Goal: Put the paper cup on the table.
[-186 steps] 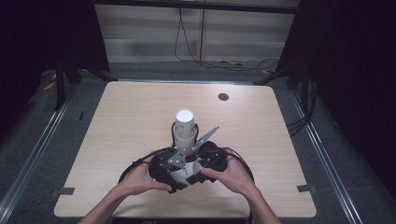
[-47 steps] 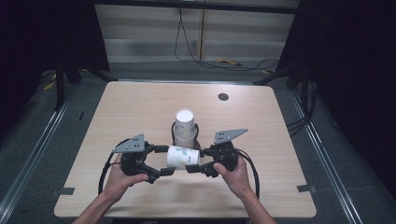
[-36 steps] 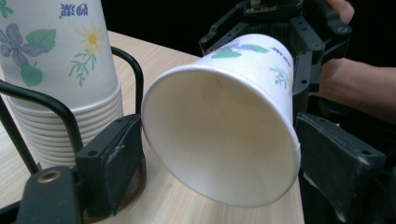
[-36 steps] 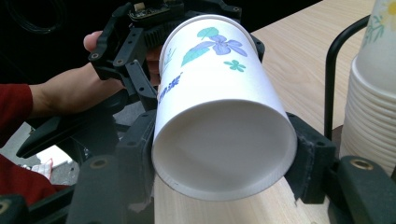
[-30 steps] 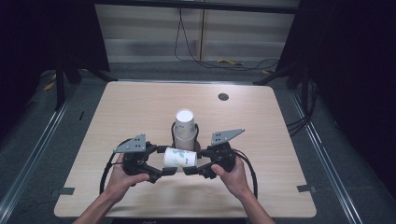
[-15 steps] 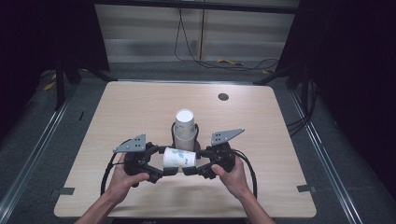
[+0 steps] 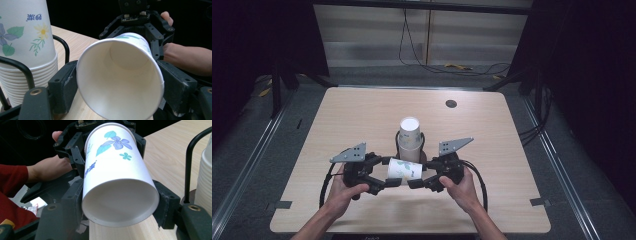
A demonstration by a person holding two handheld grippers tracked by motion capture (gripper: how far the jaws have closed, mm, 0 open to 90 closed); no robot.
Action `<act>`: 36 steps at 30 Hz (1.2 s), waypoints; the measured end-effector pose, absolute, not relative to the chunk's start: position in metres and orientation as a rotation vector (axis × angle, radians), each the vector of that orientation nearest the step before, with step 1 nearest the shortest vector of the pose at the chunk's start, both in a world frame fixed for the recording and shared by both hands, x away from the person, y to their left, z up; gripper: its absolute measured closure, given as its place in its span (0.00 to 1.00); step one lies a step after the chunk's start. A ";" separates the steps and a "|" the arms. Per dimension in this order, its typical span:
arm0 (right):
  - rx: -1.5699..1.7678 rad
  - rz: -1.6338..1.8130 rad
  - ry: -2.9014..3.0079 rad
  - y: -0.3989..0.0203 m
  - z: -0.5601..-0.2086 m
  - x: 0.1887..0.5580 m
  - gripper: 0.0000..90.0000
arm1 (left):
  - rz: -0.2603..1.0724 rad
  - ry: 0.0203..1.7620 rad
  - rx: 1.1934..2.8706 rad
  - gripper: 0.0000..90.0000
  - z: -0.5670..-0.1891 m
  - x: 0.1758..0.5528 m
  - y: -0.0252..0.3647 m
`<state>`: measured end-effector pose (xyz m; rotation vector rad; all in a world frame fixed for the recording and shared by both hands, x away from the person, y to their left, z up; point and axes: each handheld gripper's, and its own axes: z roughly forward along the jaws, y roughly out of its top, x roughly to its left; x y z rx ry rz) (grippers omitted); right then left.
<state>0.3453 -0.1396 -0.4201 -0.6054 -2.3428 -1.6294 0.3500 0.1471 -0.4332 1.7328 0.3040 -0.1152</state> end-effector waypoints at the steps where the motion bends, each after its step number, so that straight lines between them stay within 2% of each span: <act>1: -0.603 -1.625 -2.344 -0.140 -0.420 0.346 0.39 | -0.115 0.305 1.732 0.26 -0.433 0.350 0.147; 21: -0.715 -1.574 -2.441 -0.136 -0.423 0.345 0.18 | -0.091 0.309 1.749 0.28 -0.432 0.349 0.149; 26: -0.755 -1.587 -2.457 -0.139 -0.421 0.344 0.15 | -0.089 0.322 1.752 0.28 -0.432 0.349 0.151; 36: -0.827 -1.606 -2.480 -0.147 -0.420 0.340 0.15 | -0.062 0.351 1.775 0.28 -0.429 0.349 0.163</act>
